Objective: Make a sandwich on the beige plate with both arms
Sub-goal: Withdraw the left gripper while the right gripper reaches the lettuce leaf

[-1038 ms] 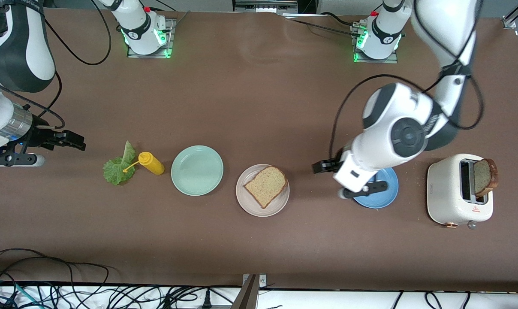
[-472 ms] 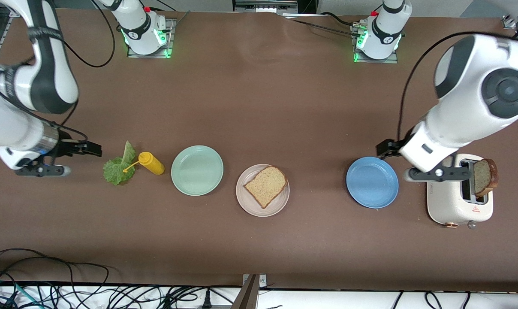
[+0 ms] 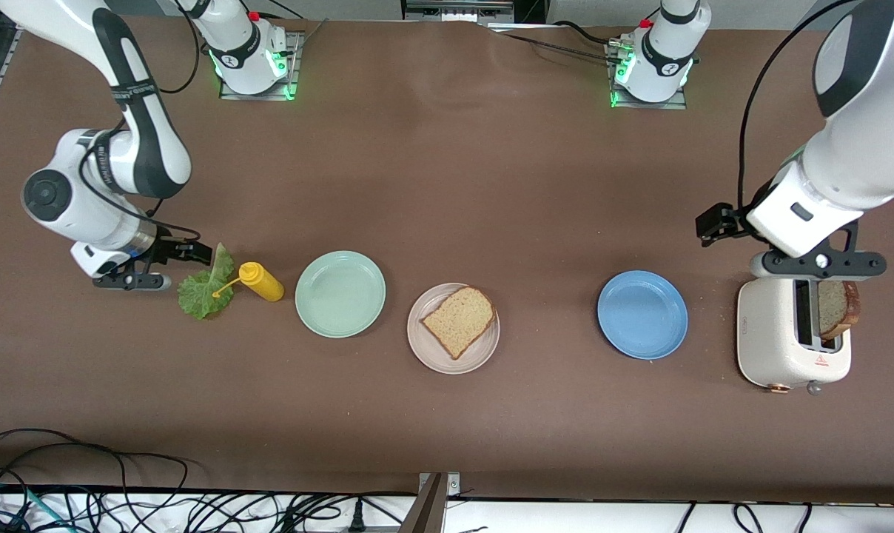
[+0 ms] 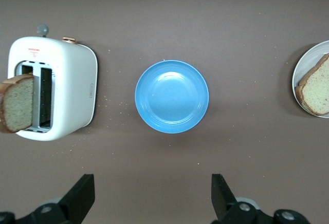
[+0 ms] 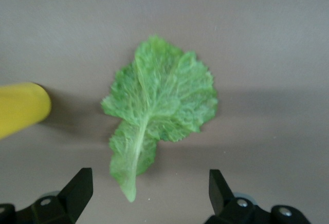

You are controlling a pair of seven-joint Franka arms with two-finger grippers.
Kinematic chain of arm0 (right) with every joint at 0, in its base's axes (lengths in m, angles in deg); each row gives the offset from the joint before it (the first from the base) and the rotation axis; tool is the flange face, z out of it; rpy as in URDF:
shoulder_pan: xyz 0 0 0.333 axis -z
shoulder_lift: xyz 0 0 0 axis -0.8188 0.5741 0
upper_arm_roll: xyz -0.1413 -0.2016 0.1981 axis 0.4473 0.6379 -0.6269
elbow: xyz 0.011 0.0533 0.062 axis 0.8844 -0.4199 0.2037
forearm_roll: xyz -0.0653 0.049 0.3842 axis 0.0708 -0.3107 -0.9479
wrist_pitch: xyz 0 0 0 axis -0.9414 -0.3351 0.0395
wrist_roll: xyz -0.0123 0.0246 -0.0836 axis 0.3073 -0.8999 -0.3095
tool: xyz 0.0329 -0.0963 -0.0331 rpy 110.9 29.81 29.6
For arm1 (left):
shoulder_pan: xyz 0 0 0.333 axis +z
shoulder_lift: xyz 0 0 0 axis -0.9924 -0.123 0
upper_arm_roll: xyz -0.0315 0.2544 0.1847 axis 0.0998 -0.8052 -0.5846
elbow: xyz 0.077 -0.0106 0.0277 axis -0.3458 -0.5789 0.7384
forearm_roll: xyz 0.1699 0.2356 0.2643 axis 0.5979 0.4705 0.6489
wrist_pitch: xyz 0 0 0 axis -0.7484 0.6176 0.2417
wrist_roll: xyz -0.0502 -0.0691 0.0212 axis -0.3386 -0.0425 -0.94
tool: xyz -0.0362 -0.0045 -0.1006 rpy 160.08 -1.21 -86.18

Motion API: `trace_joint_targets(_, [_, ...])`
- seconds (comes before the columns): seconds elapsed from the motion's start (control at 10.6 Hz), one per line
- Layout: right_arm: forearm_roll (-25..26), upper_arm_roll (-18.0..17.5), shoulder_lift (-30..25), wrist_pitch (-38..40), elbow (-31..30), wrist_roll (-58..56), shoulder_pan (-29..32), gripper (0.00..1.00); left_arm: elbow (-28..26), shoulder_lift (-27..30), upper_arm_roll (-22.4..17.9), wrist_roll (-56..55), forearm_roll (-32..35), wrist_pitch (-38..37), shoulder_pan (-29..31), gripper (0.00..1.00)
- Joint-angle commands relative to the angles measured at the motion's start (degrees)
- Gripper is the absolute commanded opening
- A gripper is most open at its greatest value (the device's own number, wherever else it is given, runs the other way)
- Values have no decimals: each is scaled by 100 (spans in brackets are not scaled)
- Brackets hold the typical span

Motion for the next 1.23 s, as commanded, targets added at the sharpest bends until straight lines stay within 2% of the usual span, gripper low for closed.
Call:
trace_joint_targets(0.0, [-76, -49, -176, -717, -664, 629, -56, 100, -158, 249, 47, 24, -250, -13, 203, 100])
trace_joint_targets(0.09, [-76, -172, -88, -772, -665, 816, -57, 100, -158, 240, 38, 58, -181, -4, 203, 100])
trace_joint_targets(0.28, [-85, -173, 140, -973, -665, 914, -57, 100, -105, 170, 29, 94, -241, 5, 220, 100])
trace_joint_targets(0.47, [-76, -190, 360, -1263, -656, 1371, -65, 88, -8, 90, 38, 129, -259, 14, 378, 100])
trace_joint_targets(0.57, [-76, -182, 413, -1334, -647, 1380, -65, 74, -8, 81, 29, 129, -259, 14, 396, 100])
trace_joint_targets(0.66, [-85, -182, 414, -1326, -639, 1459, -57, 40, -8, 90, 38, 129, -268, -4, 457, 100])
trace_joint_targets(0.75, [-85, -173, 396, -1326, -612, 1494, -30, 19, -17, 99, 46, 112, -259, -21, 475, 100])
trace_joint_targets(0.85, [-85, -173, 405, -1335, -595, 1660, -48, 5, -17, 108, 38, 94, -259, -30, 475, 100])
trace_joint_targets(0.94, [-76, -182, 422, -1335, -586, 1749, -83, 0, -26, 116, 38, 94, -259, -65, 493, 100])
trace_joint_targets(1.13, [-76, -190, 344, -1282, -542, 1706, -92, 0, -26, 160, 46, 120, -259, -381, 633, 100])
